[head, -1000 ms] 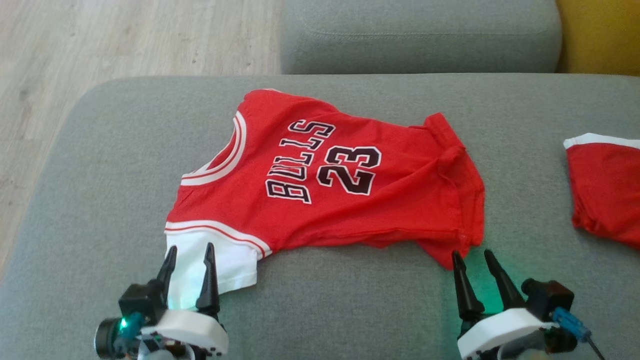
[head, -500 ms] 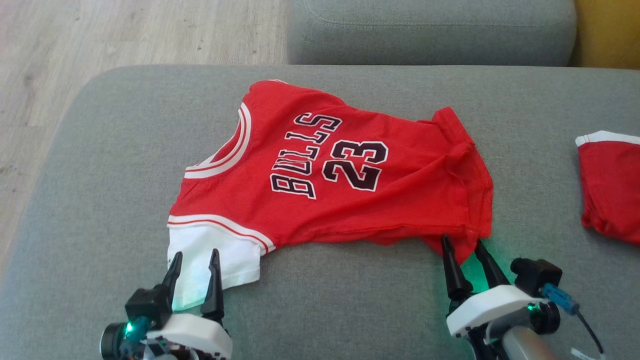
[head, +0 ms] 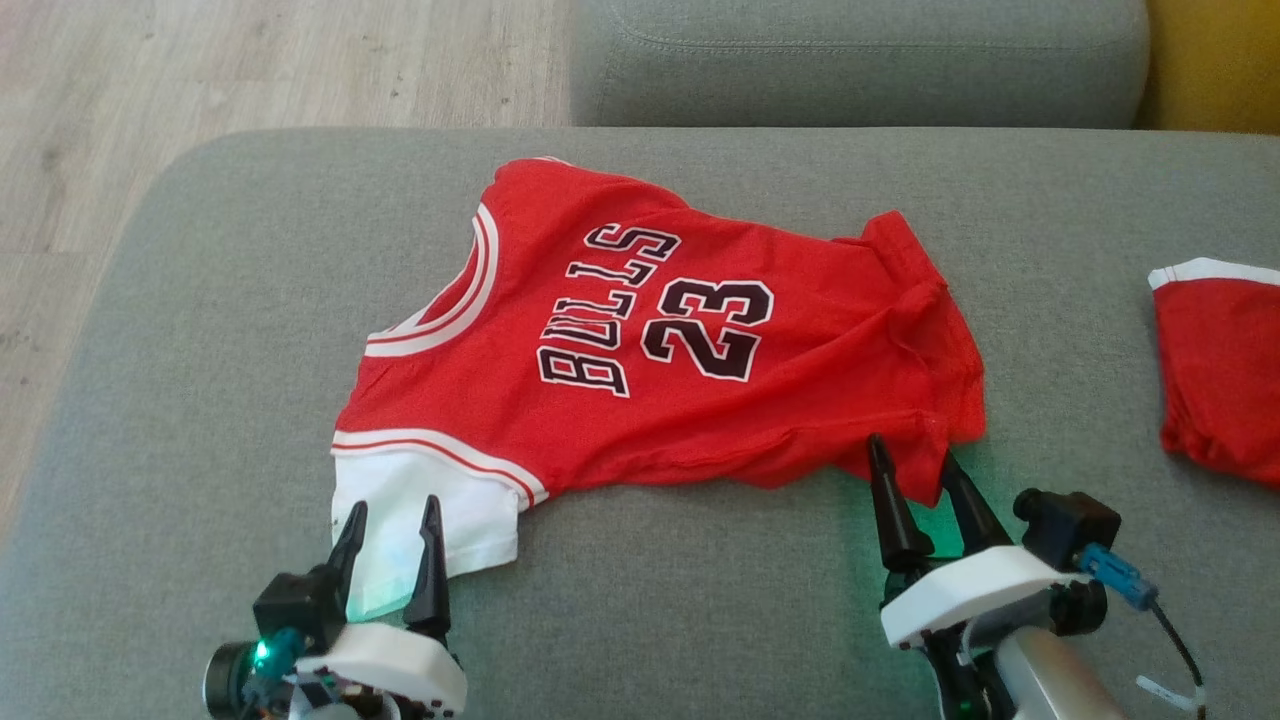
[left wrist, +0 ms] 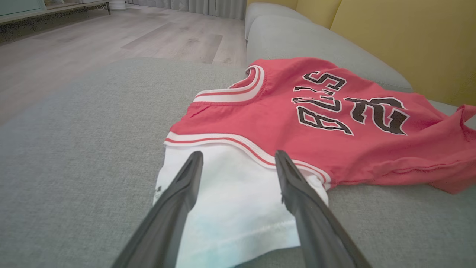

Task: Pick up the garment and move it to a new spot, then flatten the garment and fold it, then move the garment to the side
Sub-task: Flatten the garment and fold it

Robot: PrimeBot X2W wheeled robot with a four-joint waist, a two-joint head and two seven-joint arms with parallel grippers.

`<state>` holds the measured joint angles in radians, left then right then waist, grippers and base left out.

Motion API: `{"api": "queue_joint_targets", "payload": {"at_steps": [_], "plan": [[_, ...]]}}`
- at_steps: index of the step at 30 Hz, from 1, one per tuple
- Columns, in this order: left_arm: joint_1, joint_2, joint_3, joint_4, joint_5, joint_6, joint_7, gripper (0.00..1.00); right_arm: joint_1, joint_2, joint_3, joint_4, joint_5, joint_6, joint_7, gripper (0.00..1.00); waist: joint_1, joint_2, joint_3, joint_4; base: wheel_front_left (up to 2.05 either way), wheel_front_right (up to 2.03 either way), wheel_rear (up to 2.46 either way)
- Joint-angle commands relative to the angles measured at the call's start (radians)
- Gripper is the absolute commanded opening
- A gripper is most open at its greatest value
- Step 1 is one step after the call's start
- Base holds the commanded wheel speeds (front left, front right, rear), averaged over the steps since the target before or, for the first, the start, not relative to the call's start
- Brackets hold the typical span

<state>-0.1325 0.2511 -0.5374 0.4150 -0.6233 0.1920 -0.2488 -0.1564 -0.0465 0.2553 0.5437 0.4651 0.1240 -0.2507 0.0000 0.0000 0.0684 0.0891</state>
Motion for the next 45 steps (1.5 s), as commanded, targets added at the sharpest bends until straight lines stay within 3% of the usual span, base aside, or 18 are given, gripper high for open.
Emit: {"api": "queue_joint_targets", "payload": {"at_steps": [1,22,35,45], "plan": [[-0.048,0.009,0.048,-0.021,0.010,-0.003,-0.013,1.00,-0.036,-0.004,0.022,-0.034,-0.004,0.007,-0.011,1.00,0.0000,0.0000,-0.001,0.000,0.00,0.00,0.00],[-0.032,0.001,0.068,-0.010,0.022,-0.014,-0.013,1.00,-0.008,-0.004,0.108,-0.103,-0.029,0.007,-0.011,1.00,0.0000,0.0000,-0.030,-0.014,0.00,0.00,0.00],[-0.029,0.003,0.065,-0.009,0.021,-0.015,-0.013,1.00,-0.012,-0.004,-0.083,0.005,-0.163,0.007,0.004,1.00,0.0000,0.0000,-0.027,-0.011,0.00,0.00,0.00],[-0.024,-0.002,0.065,0.001,0.016,-0.018,-0.013,1.00,0.014,-0.004,-0.019,0.025,-0.053,0.007,0.074,1.00,0.0000,0.0000,-0.037,-0.018,0.00,0.00,0.00]]}}
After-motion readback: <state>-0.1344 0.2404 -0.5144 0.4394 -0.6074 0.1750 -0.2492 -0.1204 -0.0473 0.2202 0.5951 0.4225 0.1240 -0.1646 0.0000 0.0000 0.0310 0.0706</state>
